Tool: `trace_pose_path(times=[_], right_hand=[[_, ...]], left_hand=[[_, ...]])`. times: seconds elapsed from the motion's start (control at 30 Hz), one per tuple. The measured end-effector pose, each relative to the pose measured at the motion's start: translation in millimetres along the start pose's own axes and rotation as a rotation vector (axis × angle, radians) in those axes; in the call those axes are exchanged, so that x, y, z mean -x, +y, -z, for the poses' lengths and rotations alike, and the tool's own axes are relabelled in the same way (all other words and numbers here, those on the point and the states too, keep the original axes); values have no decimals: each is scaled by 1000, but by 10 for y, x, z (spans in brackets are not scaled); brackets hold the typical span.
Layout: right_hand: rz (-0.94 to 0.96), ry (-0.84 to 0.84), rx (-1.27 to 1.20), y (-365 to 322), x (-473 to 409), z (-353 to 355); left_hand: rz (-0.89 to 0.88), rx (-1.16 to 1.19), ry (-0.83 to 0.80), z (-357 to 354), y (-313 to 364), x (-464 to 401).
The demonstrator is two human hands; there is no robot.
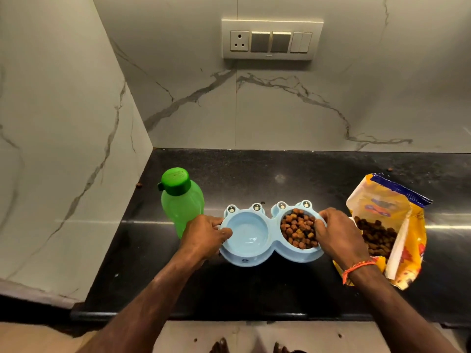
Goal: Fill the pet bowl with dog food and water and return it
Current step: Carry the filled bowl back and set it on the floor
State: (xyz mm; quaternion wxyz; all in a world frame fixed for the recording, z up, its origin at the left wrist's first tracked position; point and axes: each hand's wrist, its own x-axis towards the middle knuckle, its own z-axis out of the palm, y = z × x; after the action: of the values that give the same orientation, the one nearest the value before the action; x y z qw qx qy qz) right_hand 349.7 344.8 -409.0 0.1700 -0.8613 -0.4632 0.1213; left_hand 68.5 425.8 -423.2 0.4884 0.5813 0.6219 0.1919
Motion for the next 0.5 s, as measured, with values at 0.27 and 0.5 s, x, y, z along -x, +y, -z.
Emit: trace_pose_path(times=[0.27, 0.5], right_hand=[[179, 10, -105, -76, 230, 240], [329, -59, -146, -189, 405, 465]], left_hand=[[16, 1, 113, 264, 115, 539], [51, 59, 242, 411, 115, 1205]])
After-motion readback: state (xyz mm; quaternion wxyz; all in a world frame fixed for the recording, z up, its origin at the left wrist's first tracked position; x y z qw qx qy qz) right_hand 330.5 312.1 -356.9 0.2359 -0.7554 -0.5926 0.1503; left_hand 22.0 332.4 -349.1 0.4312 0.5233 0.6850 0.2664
